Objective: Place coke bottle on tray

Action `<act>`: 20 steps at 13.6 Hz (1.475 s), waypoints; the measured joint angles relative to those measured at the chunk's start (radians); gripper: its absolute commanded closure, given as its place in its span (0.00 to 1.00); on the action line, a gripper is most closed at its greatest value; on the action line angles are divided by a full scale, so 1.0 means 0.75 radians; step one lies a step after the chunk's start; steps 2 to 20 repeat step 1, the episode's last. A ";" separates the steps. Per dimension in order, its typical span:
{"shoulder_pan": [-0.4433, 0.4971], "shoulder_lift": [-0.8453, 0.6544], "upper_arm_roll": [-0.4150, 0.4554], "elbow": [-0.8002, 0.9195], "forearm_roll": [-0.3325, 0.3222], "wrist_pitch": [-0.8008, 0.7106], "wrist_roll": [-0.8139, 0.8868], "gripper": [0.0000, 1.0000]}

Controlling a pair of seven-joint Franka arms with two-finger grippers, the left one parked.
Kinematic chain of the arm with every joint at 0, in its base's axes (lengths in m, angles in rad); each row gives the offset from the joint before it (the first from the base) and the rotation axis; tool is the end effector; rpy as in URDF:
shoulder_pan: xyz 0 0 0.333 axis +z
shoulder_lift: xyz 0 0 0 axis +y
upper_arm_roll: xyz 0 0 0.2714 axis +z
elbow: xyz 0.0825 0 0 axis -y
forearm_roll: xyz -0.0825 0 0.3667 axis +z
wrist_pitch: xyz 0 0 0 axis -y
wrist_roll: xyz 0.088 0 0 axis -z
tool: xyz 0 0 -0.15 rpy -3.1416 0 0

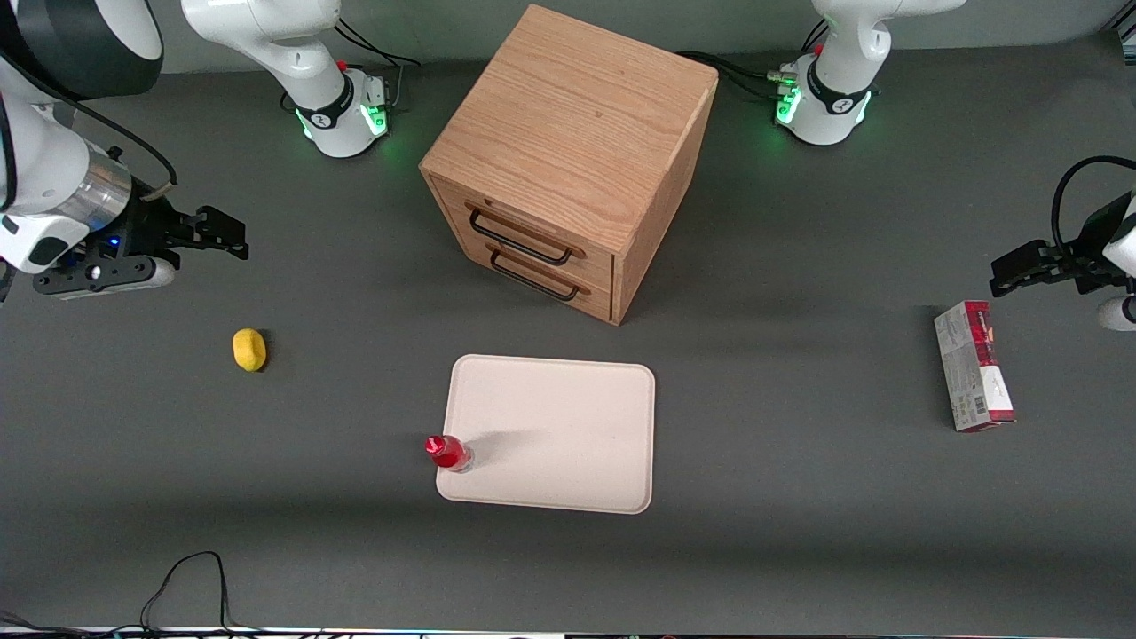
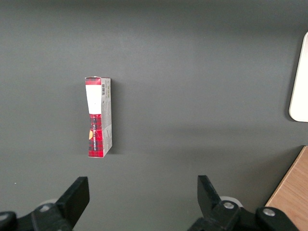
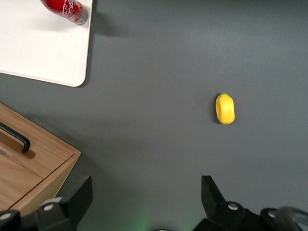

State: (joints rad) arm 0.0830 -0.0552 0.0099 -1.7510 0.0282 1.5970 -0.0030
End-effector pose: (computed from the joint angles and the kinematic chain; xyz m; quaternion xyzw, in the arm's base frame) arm 0.5117 0.0519 0.4868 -0.9976 -0.0468 0.0499 0.0116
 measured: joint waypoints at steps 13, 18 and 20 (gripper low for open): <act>-0.002 0.003 0.000 0.022 0.003 -0.016 -0.001 0.00; -0.002 0.003 0.000 0.022 0.003 -0.016 -0.001 0.00; -0.002 0.003 0.000 0.022 0.003 -0.016 -0.001 0.00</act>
